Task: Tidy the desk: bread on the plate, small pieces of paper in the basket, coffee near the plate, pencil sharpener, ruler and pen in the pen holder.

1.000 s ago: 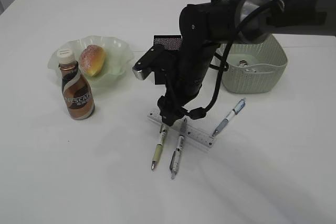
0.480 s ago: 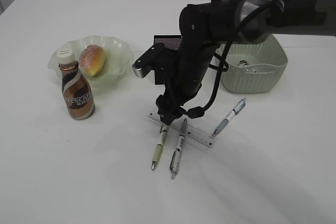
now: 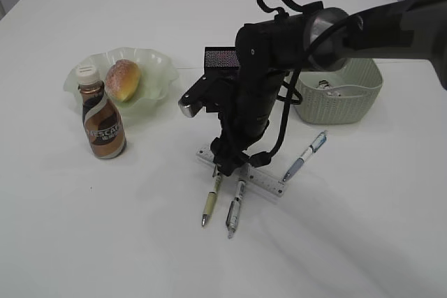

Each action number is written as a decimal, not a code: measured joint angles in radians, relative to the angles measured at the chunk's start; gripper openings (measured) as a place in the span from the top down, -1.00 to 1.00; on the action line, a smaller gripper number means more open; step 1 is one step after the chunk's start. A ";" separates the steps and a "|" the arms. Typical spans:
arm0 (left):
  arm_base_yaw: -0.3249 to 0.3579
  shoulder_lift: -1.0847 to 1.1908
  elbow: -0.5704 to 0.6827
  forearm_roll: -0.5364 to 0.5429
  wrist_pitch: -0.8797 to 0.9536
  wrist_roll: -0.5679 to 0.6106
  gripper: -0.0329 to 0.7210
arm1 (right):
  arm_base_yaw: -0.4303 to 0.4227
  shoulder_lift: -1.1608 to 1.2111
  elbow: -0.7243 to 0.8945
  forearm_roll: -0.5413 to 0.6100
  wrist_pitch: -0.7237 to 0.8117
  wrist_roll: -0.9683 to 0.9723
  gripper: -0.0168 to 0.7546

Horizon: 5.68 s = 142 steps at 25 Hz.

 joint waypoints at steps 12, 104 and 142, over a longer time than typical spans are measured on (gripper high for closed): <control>0.000 0.000 0.000 -0.001 0.000 0.000 0.26 | 0.000 0.021 -0.001 -0.004 -0.002 0.000 -0.45; 0.000 0.000 0.000 -0.016 0.000 0.000 0.26 | -0.018 -0.370 0.281 -0.338 -0.932 0.701 0.19; 0.000 0.000 0.000 0.032 -0.071 0.000 0.26 | -0.106 0.018 0.216 -0.040 -1.748 0.469 0.19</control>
